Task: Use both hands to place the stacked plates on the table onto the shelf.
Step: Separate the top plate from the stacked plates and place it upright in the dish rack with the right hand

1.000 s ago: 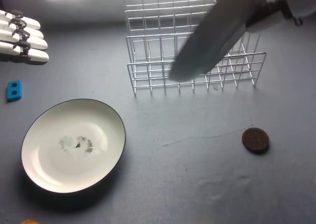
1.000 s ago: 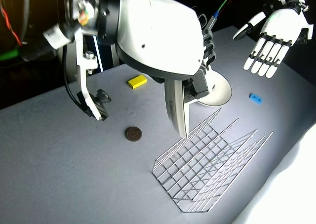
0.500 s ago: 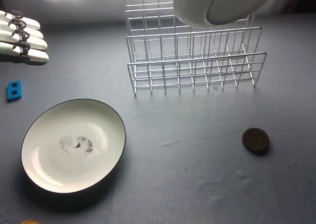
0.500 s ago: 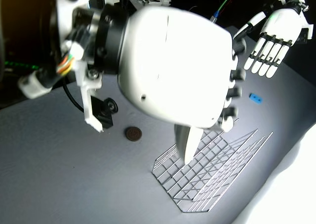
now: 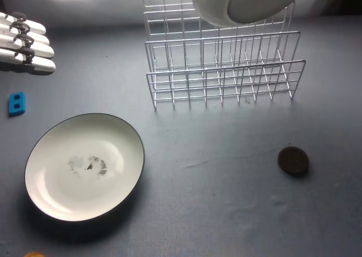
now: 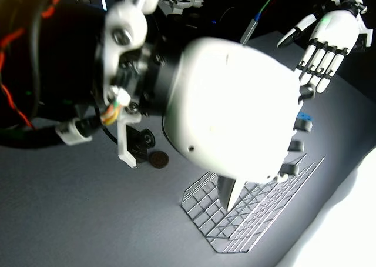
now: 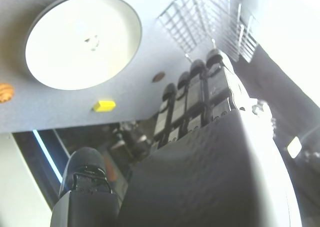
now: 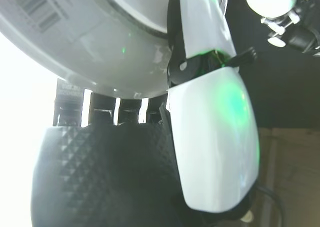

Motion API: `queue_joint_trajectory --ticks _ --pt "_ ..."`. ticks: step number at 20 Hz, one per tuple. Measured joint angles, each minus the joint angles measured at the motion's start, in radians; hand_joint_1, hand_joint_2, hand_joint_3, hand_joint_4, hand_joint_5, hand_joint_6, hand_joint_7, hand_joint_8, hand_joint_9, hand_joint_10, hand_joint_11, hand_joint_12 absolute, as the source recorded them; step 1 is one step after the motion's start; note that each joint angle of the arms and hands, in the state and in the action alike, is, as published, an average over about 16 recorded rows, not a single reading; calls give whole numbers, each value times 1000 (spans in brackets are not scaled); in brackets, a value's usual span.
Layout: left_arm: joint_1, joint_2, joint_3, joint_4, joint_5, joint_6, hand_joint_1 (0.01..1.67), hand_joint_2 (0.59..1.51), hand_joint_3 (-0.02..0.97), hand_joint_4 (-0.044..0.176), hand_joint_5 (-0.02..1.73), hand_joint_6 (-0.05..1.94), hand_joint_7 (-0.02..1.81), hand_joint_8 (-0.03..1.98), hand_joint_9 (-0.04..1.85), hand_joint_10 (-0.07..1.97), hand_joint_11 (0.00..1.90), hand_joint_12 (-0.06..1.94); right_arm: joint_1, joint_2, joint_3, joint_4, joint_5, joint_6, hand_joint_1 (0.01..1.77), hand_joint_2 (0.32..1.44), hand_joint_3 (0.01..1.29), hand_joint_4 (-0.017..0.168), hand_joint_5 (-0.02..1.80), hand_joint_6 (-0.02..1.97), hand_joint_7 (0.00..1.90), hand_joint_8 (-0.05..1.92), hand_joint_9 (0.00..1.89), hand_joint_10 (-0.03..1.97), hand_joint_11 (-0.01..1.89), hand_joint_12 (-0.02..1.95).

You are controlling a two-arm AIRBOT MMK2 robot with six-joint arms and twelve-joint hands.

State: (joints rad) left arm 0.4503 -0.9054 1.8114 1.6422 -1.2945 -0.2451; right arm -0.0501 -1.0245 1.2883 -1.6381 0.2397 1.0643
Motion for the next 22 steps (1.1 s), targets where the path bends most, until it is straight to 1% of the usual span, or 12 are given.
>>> queue_joint_trajectory --ticks 3,7,15,22 --pt "0 0 0 0 0 0 22 1137 15 0 20 20 19 -4 20 16 16 -4 -18 -32 34 2 -14 22 1332 993 13 3 962 939 1082 766 1181 463 817 1126" --pt "-3 0 0 1 -1 0 22 1137 15 0 20 20 19 -4 19 16 16 -4 -43 -75 84 3 -28 66 1331 993 13 2 963 937 1082 767 1195 382 815 1125" --pt "-9 0 -1 5 -2 0 22 1137 15 0 20 20 19 -4 19 15 16 -4 -98 -155 168 7 -57 163 1327 993 14 2 964 929 1080 767 1191 410 814 1132" --pt "-12 0 -3 9 -4 0 22 1138 16 0 20 20 19 -4 19 16 17 -3 -148 -206 219 10 -73 209 1322 992 14 2 963 921 1078 769 1193 408 825 1135"
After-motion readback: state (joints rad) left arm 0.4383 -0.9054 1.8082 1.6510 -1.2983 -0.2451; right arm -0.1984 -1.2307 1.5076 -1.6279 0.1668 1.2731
